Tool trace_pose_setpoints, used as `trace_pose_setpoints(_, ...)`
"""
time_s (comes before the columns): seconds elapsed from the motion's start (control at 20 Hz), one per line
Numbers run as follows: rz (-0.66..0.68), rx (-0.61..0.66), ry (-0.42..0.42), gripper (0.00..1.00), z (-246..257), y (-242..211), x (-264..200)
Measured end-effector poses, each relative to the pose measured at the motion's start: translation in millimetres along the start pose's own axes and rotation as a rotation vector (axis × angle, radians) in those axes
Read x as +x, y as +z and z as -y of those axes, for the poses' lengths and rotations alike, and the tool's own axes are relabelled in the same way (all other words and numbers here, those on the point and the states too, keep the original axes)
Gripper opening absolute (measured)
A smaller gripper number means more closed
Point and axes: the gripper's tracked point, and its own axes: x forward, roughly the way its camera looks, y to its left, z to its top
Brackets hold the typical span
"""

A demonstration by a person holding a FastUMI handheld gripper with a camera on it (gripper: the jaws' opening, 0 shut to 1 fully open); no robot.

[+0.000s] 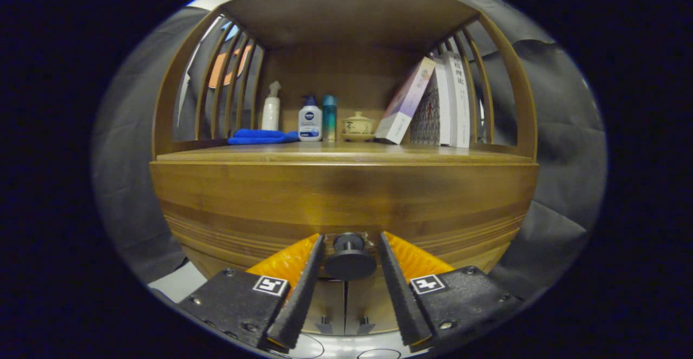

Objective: Pull open the drawer, take out the items inside it, and place them on the countertop above the cabinet.

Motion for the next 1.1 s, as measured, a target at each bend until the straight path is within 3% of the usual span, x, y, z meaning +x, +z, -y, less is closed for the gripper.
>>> trace_pose_setpoints(0.2,-0.01,-0.016,0.003,0.48,1,-4,1)
trace_pose_setpoints(0.4,-0.042,-0.017,0.027,0.42,3,-7,-1)
trace_pose_setpoints(1.1,-0.058,-0.032,0.03,0.39,7,-26,-89)
